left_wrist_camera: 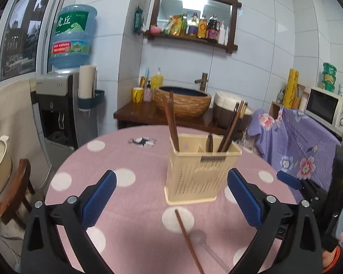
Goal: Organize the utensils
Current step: 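Move both grippers down to the brown chopstick and grey plastic spoon, then close the left gripper on the brown chopstick while the right closes on the grey spoon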
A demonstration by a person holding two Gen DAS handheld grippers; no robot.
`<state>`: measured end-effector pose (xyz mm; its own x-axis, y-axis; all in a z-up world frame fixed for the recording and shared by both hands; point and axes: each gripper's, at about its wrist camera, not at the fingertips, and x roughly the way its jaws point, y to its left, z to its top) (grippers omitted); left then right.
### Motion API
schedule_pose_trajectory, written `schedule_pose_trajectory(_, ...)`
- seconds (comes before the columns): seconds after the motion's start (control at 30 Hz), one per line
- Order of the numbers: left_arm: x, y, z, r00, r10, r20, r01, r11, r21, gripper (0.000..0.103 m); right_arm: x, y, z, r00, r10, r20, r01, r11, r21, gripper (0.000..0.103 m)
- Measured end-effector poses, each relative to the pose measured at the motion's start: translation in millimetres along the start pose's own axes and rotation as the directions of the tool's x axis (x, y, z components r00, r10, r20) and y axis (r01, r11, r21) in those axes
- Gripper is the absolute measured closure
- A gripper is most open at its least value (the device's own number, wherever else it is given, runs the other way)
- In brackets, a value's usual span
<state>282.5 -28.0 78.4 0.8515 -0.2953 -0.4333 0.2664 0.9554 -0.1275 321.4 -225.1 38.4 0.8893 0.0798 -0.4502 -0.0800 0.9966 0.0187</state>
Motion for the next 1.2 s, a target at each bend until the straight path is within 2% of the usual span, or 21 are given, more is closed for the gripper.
schedule_pose_trajectory(0.17, 2, 6, -33, 0.997, 0.011, -0.077, -0.012, 1.000, -0.021, 0.005, -17, 8, -32, 0.999, 0.020, -0.044, -0.020, 1.000, 0.005, 0.015)
schedule_pose_trajectory(0.33, 10, 10, -66, 0.988, 0.012, -0.152, -0.019, 0.999, -0.050, 0.006, -20, 7, -60, 0.995, 0.006, -0.096, -0.003, 1.000, 0.024, 0.015)
schedule_pose_trajectory(0.43, 17, 10, -84, 0.980, 0.005, -0.200, -0.018, 0.998, -0.060, 0.011, -20, 1, -75, 0.992, -0.011, -0.126, 0.018, 0.999, 0.050, 0.015)
schedule_pose_trajectory(0.7, 47, -4, -110, 0.947, -0.028, -0.320, 0.018, 0.999, -0.036, 0.039, -18, -5, -87, 0.987, -0.034, -0.155, 0.044, 0.997, 0.066, 0.015)
schedule_pose_trajectory(0.83, 57, -18, -122, 0.926, -0.054, -0.373, 0.054, 0.998, -0.010, 0.046, -18, -10, -89, 0.986, -0.040, -0.163, 0.052, 0.996, 0.074, 0.015)
schedule_pose_trajectory(0.97, 64, -32, -131, 0.913, -0.046, -0.406, 0.062, 0.998, 0.028, 0.058, -18, -14, -90, 0.985, -0.051, -0.167, 0.066, 0.994, 0.083, 0.015)
schedule_pose_trajectory(1.07, 70, -39, -136, 0.909, -0.014, -0.417, 0.043, 0.997, 0.059, 0.065, -19, -14, -90, 0.984, -0.054, -0.168, 0.069, 0.994, 0.084, 0.015)
schedule_pose_trajectory(1.2, 70, -43, -138, 0.916, 0.048, -0.399, -0.004, 0.994, 0.112, 0.081, -18, -14, -90, 0.984, -0.050, -0.171, 0.066, 0.994, 0.086, 0.015)
